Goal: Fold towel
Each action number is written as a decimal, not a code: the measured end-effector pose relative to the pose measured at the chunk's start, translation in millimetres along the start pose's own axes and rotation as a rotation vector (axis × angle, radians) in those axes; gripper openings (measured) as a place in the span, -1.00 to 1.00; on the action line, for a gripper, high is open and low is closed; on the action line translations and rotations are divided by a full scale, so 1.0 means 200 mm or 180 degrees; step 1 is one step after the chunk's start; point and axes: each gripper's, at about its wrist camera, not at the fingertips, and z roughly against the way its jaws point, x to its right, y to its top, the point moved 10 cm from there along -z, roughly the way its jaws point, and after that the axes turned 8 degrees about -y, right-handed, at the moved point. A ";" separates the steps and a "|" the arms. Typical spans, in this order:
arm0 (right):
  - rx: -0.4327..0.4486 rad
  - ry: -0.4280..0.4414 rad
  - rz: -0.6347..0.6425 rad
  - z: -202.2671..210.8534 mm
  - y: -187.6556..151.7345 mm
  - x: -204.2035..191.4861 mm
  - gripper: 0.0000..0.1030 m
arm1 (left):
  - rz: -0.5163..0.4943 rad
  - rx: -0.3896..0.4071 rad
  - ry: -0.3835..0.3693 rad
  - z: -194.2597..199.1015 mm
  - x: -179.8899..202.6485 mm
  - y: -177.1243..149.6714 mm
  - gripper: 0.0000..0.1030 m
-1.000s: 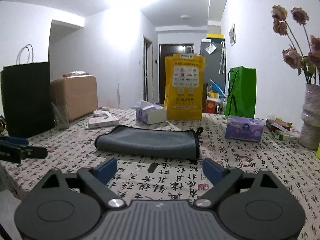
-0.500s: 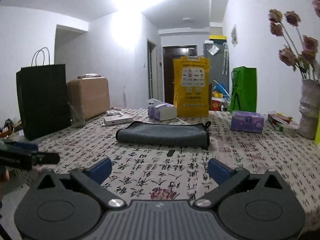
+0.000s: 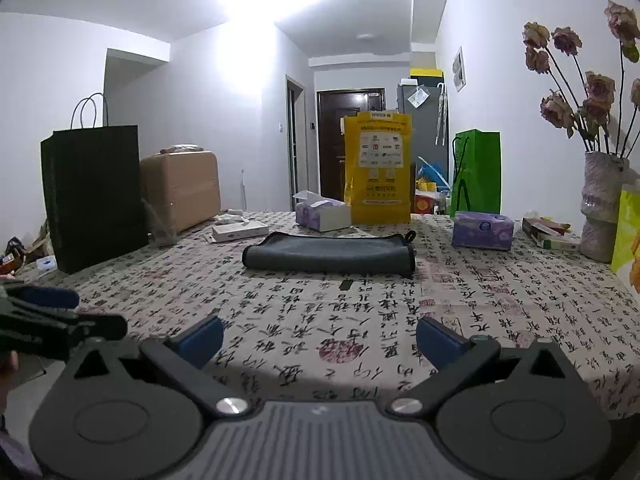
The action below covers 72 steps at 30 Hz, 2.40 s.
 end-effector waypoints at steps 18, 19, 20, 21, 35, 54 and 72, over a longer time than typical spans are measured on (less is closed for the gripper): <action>-0.0070 0.0059 0.0043 0.07 -0.06 -0.02 1.00 | 0.0026 0.0031 0.0016 0.07 0.01 -0.06 1.00; -0.0071 0.0056 0.0045 0.08 -0.06 -0.02 1.00 | 0.0028 0.0032 0.0018 0.07 0.01 -0.06 1.00; -0.0083 0.0065 0.0045 0.08 -0.06 -0.02 1.00 | 0.0030 0.0032 0.0022 0.08 0.01 -0.06 1.00; -0.0100 0.0076 0.0038 0.08 -0.07 -0.02 1.00 | 0.0032 0.0032 0.0026 0.08 0.01 -0.07 1.00; -0.0193 0.0123 0.0015 0.13 -0.11 -0.01 1.00 | 0.0091 -0.0049 -0.0019 0.11 -0.01 -0.14 1.00; -0.0193 0.0143 0.0013 0.13 -0.11 -0.03 1.00 | 0.0045 0.0006 -0.0043 0.12 0.02 -0.12 1.00; -0.0176 0.0135 0.0033 0.13 -0.11 -0.02 1.00 | 0.0043 0.0019 -0.0035 0.12 0.02 -0.12 1.00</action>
